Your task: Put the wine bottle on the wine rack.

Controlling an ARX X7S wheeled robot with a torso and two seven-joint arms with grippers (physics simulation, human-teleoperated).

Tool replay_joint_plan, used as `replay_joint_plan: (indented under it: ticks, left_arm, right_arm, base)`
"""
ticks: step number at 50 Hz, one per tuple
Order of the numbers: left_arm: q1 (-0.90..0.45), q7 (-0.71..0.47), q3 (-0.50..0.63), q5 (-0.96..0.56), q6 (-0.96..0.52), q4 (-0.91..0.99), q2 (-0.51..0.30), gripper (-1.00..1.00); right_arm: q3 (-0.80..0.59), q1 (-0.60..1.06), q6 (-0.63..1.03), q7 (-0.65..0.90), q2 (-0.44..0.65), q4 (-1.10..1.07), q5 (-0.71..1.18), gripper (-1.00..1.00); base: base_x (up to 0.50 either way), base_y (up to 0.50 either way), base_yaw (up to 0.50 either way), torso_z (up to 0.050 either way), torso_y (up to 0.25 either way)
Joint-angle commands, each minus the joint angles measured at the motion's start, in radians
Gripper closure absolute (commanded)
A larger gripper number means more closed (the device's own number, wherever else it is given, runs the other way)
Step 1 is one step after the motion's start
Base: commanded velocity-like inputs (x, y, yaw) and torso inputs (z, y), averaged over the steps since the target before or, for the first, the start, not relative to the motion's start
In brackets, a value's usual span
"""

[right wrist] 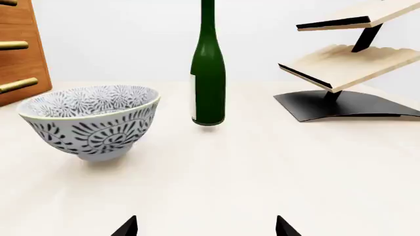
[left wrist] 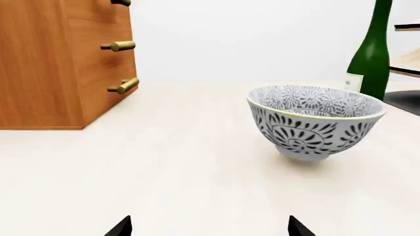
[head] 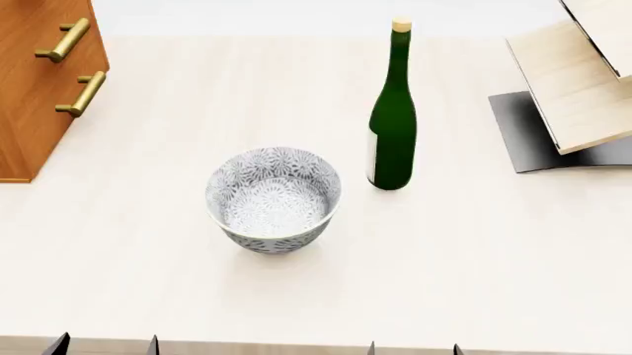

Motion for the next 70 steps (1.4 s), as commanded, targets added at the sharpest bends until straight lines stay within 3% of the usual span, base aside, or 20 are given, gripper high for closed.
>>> replay_joint_plan:
  ticks: [1,17,31,39,50,70]
  left_arm:
    - [0.001,-0.026,0.026,-0.022,-0.005,0.006,-0.022,-1.0]
    - [0.015,-0.074,0.076,-0.044,-0.012,0.056,-0.06,-1.0]
    - [0.091,-0.116,0.101,-0.035,-0.05,0.309,-0.09,-1.0]
    - [0.145,-0.134,0.118,-0.001,0.092,0.407,-0.111,-1.0]
    - [0.193,-0.162,0.115,-0.006,0.141,0.522,-0.129,-1.0]
    - [0.262,-0.206,0.127,0.048,0.278,0.635,-0.155,-1.0]
  right_arm:
    - [-0.014,0.0,0.002,0.014,0.011,-0.002,0.01,-1.0]
    - [-0.074,-0.036,0.048,0.053,0.058,-0.128,0.068,-1.0]
    - [-0.079,-0.11,0.067,0.071,0.094,-0.416,0.124,-1.0]
    - [-0.078,-0.162,-0.063,0.095,0.095,-0.533,0.114,-1.0]
    - [-0.059,-0.216,-0.147,0.148,0.099,-0.701,0.097,-1.0]
    - [-0.073,-0.268,-0.295,0.172,0.128,-0.769,0.095,-1.0]
  base:
    - [0.0,0.0,0.0,0.0,0.0]
    - [0.0,0.0,0.0,0.0,0.0]
    - [0.0,0.0,0.0,0.0,0.0]
    - [0.0,0.0,0.0,0.0,0.0]
    - [0.0,0.0,0.0,0.0,0.0]
    - [0.0,0.0,0.0,0.0,0.0]
